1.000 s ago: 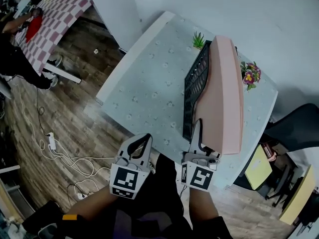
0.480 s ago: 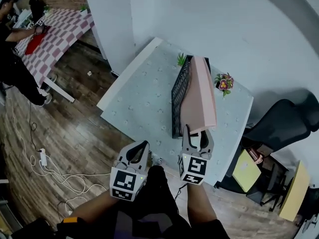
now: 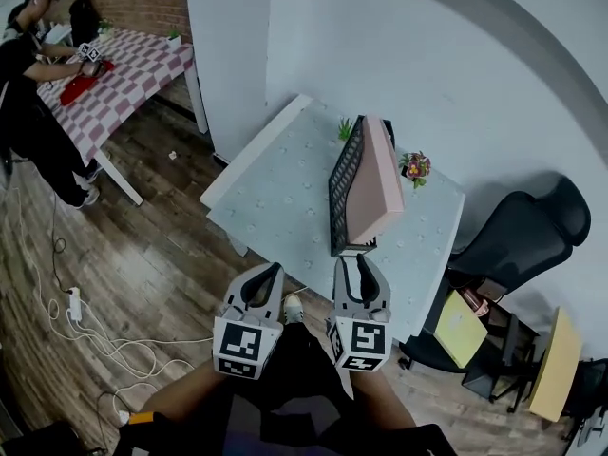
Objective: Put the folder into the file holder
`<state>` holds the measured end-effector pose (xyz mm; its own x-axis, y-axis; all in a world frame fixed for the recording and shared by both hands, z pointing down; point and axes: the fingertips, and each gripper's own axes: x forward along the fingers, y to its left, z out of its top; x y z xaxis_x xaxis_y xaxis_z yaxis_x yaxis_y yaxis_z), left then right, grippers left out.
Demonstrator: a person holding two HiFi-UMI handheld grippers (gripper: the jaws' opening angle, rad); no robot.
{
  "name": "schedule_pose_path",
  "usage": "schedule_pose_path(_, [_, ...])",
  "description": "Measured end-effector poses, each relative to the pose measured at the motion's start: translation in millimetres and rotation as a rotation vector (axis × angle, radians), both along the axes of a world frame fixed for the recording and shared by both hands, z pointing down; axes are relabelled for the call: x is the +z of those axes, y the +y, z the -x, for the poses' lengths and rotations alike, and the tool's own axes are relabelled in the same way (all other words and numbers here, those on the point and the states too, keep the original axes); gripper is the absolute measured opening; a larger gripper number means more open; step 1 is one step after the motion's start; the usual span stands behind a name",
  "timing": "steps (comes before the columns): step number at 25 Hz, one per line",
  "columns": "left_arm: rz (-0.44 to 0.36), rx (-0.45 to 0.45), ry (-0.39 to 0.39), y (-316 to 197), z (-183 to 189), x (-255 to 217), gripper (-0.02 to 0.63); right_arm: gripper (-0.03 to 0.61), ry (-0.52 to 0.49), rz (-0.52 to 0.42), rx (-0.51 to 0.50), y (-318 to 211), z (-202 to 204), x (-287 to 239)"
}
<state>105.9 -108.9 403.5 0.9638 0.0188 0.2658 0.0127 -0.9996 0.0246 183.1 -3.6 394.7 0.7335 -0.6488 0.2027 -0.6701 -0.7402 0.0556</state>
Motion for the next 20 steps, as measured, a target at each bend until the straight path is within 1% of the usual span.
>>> schedule_pose_path(3, [0.011,-0.026,0.013,-7,19,-2,0.009,0.088,0.000,-0.013,-0.049,-12,26,-4])
schedule_pose_path(6, [0.012,-0.054,0.024,-14,32,-3,0.009,0.033,-0.006,-0.025,-0.083,-20,42,-7])
schedule_pose_path(7, [0.010,-0.065,0.028,-17,35,-4,0.009,0.025,-0.009,-0.026,-0.094,-22,46,-7])
schedule_pose_path(13, [-0.001,-0.112,0.026,-29,49,0,0.009,0.017,-0.029,-0.032,-0.181,-37,63,-6])
schedule_pose_path(20, [-0.002,-0.132,0.049,-36,50,-7,0.008,0.014,-0.021,-0.008,-0.259,-52,75,-8])
